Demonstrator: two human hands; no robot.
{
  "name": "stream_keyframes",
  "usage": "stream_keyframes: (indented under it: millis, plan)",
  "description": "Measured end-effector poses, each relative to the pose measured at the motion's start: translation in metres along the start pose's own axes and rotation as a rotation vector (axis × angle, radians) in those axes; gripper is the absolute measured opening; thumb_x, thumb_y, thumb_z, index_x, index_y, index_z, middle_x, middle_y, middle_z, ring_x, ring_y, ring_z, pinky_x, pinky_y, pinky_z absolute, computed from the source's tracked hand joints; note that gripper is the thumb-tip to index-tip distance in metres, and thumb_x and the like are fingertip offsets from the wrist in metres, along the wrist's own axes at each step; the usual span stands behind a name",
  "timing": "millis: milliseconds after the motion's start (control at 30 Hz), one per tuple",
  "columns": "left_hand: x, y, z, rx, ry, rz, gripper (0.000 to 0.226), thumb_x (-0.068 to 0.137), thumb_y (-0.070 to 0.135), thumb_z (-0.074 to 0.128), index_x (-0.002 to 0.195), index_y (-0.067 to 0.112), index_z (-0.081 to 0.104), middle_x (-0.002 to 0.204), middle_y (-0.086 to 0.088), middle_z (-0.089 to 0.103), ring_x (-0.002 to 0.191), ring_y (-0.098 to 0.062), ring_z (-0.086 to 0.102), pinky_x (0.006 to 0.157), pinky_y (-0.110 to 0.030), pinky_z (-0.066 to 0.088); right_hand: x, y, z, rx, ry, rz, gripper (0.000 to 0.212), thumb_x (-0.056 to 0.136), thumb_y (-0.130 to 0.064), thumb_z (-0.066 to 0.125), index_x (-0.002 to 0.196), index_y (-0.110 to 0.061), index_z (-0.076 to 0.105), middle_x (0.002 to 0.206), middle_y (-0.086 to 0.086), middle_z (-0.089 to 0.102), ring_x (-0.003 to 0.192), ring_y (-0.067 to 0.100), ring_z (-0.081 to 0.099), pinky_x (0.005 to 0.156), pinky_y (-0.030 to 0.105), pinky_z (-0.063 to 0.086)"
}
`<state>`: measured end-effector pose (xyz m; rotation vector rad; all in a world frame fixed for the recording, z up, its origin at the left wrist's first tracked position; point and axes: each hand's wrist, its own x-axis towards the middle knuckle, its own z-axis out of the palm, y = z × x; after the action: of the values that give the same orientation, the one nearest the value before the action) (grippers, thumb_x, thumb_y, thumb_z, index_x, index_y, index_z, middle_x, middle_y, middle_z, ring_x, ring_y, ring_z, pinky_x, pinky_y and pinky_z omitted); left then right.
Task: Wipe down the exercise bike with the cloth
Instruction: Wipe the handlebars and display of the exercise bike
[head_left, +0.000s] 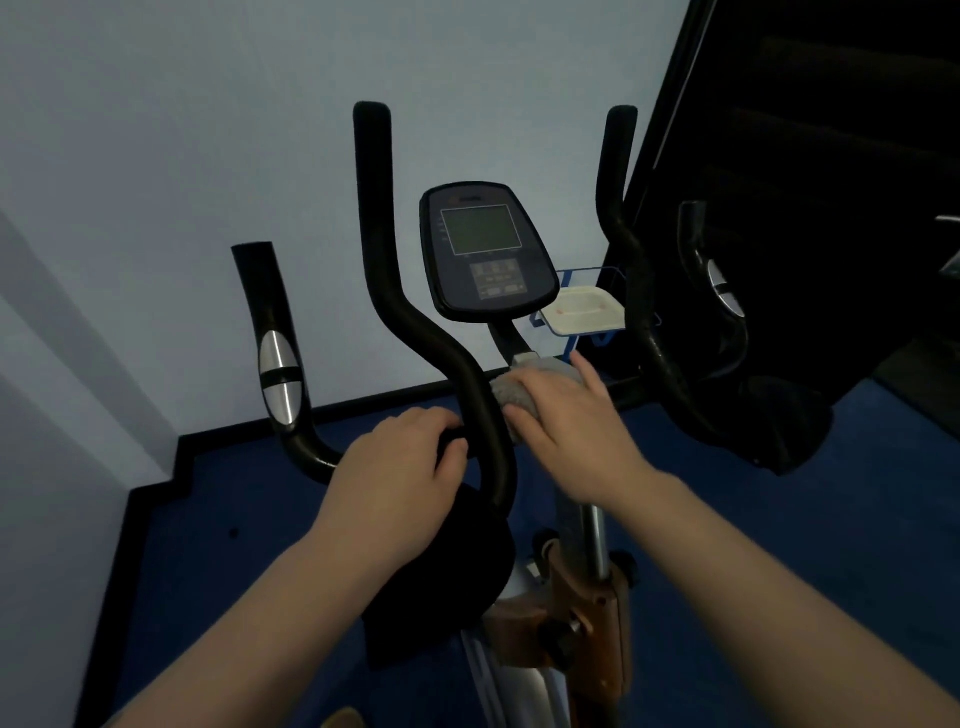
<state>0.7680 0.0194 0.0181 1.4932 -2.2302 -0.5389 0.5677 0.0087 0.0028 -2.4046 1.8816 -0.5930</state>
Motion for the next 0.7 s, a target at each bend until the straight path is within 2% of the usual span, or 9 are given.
stream_keyframes:
  millis: [100, 167, 267, 333, 400, 467, 600, 700]
  plan:
    - [0.000, 0.000, -0.001, 0.003, -0.010, -0.002, 0.033, 0.101, 0.036, 0.042, 0.132, 0.028, 0.053, 0.121, 0.009, 0.059, 0.109, -0.011, 0.053, 0.095, -0.036, 0.044, 0.005, 0.010, -0.013, -0.061, -0.115, -0.066, 0.035, 0.102, -0.039, 0.034, 0.136, -0.033, 0.041, 0.120, -0.012, 0.062, 0.120, 0.006, 0.053, 0.120, 0.038, -0.011]
    - [0.001, -0.001, -0.002, -0.002, -0.003, -0.006, 0.033, 0.101, 0.036, 0.042, 0.131, 0.028, 0.054, 0.121, 0.009, 0.059, 0.109, -0.011, 0.053, 0.094, -0.036, 0.045, 0.019, 0.004, -0.012, -0.109, -0.103, -0.035, 0.036, 0.102, -0.039, 0.032, 0.138, -0.035, 0.040, 0.116, -0.008, 0.066, 0.116, 0.010, 0.056, 0.120, 0.038, -0.011]
    - [0.000, -0.001, 0.000, -0.024, -0.003, -0.008, 0.032, 0.101, 0.035, 0.043, 0.131, 0.028, 0.055, 0.121, 0.008, 0.060, 0.108, -0.011, 0.054, 0.094, -0.035, 0.045, 0.021, -0.019, 0.008, -0.151, 0.050, 0.123, 0.032, 0.104, -0.036, 0.032, 0.131, -0.031, 0.047, 0.105, -0.005, 0.070, 0.104, 0.016, 0.062, 0.120, 0.036, 0.005]
    - [-0.001, 0.000, 0.001, -0.031, 0.001, -0.001, 0.033, 0.101, 0.034, 0.043, 0.131, 0.029, 0.055, 0.121, 0.009, 0.060, 0.109, -0.010, 0.054, 0.095, -0.036, 0.045, 0.008, -0.025, 0.018, -0.089, 0.208, 0.147, 0.027, 0.103, -0.030, 0.036, 0.123, -0.028, 0.053, 0.094, -0.005, 0.070, 0.093, 0.017, 0.065, 0.117, 0.033, 0.012]
    - [-0.001, 0.000, 0.001, -0.028, 0.000, 0.002, 0.033, 0.101, 0.034, 0.042, 0.132, 0.029, 0.054, 0.121, 0.009, 0.060, 0.109, -0.010, 0.054, 0.095, -0.035, 0.045, -0.005, -0.025, 0.023, -0.031, 0.297, 0.139, 0.027, 0.100, -0.027, 0.038, 0.122, -0.027, 0.054, 0.086, -0.007, 0.070, 0.086, 0.014, 0.066, 0.117, 0.034, 0.011]
    - [0.000, -0.002, 0.001, -0.016, 0.007, 0.006, 0.033, 0.101, 0.034, 0.042, 0.131, 0.029, 0.054, 0.120, 0.009, 0.060, 0.108, -0.010, 0.054, 0.094, -0.034, 0.045, -0.002, -0.027, 0.024, -0.045, 0.293, 0.151, 0.028, 0.101, -0.027, 0.034, 0.122, -0.027, 0.052, 0.080, -0.006, 0.070, 0.081, 0.015, 0.066, 0.120, 0.035, 0.006]
    - [0.002, -0.003, 0.001, -0.023, 0.001, 0.002, 0.033, 0.102, 0.034, 0.041, 0.131, 0.028, 0.055, 0.120, 0.008, 0.060, 0.107, -0.010, 0.055, 0.092, -0.035, 0.046, 0.021, -0.032, 0.019, -0.059, 0.173, 0.196, 0.030, 0.104, -0.027, 0.026, 0.120, -0.023, 0.050, 0.084, 0.000, 0.070, 0.086, 0.021, 0.065, 0.115, 0.028, 0.012]
    - [-0.002, -0.002, 0.002, -0.024, 0.003, -0.003, 0.033, 0.101, 0.034, 0.042, 0.130, 0.028, 0.056, 0.120, 0.008, 0.060, 0.107, -0.010, 0.055, 0.092, -0.036, 0.046, 0.003, -0.035, 0.022, 0.090, 0.260, 0.218, 0.026, 0.103, -0.024, 0.036, 0.122, -0.020, 0.053, 0.092, 0.003, 0.071, 0.095, 0.013, 0.054, 0.114, 0.029, 0.019]
